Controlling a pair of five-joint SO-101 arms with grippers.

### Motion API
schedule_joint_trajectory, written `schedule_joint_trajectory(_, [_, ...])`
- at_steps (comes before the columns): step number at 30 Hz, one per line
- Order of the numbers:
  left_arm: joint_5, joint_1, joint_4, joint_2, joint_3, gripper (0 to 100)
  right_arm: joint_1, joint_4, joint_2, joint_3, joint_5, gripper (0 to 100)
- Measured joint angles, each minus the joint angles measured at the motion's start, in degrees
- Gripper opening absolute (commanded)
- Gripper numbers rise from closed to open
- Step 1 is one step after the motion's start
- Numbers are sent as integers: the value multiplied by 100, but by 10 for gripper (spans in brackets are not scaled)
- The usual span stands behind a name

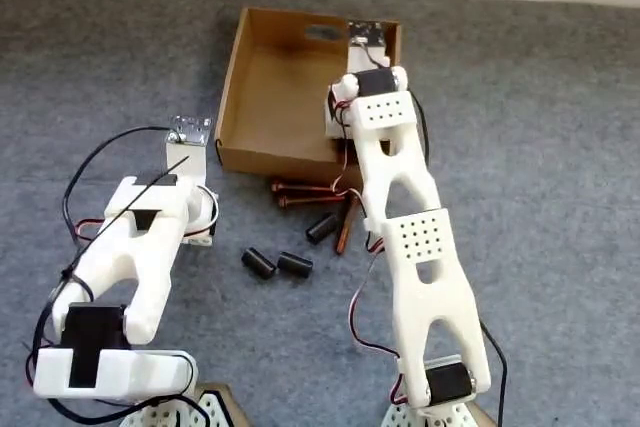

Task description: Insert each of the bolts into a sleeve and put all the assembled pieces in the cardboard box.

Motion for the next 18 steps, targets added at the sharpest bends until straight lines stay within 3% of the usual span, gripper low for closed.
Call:
schedule_joint_trajectory(15, [0, 0, 0, 0, 0, 30, 18, 44, 316, -132, 0, 7])
schedule_joint_trajectory(18, [0, 0, 0, 0, 0, 30, 18, 44, 316, -132, 0, 70])
